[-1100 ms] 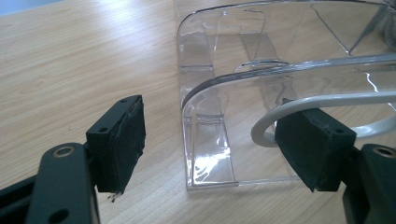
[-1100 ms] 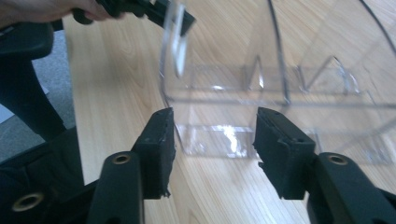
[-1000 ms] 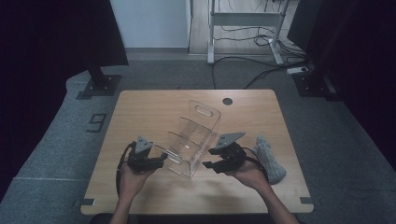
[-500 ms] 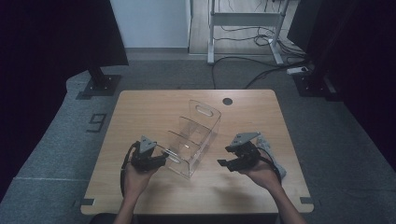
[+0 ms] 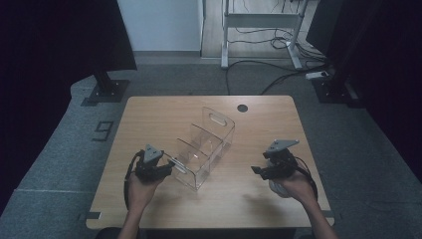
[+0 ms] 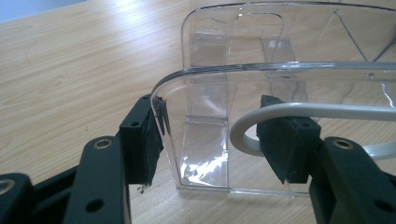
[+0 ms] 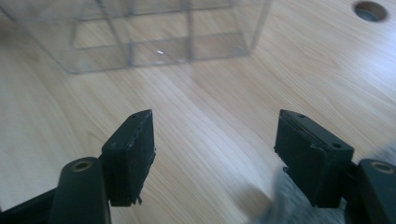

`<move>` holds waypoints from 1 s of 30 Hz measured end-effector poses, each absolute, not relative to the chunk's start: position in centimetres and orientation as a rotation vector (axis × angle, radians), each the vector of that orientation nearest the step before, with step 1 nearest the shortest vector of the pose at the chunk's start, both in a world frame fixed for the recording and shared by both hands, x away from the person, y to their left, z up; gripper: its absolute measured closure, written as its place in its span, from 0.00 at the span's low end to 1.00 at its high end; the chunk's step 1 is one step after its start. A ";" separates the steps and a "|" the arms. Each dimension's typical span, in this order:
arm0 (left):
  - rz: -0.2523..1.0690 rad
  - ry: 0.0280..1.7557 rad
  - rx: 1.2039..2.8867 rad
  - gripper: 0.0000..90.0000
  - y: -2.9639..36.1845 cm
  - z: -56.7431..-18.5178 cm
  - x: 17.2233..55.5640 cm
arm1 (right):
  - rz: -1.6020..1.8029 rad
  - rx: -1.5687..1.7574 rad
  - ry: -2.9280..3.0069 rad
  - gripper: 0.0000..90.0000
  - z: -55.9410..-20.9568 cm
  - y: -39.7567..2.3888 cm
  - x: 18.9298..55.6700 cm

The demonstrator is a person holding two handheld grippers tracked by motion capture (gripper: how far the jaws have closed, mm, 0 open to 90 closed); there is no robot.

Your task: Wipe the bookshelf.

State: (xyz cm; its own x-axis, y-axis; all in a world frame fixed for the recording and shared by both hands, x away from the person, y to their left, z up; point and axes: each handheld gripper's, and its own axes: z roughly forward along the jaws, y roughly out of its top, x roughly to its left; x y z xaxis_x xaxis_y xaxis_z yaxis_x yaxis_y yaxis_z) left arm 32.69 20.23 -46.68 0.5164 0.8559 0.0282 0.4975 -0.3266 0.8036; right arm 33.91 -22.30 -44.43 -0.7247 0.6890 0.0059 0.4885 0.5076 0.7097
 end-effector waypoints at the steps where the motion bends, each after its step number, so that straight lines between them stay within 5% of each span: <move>1: 0.594 1.111 1.984 0.46 20.3 -46.7 32.7 | 1.021 1.007 2.467 0.31 -44.5 -22.7 33.9; 23: 0.554 1.111 1.985 0.50 21.5 -46.6 31.5 | 0.799 1.274 2.374 0.30 -49.2 -28.7 34.2; 30: 0.538 1.084 2.002 0.50 22.3 -46.5 30.2 | 0.782 1.330 2.402 0.46 -51.3 -28.7 34.5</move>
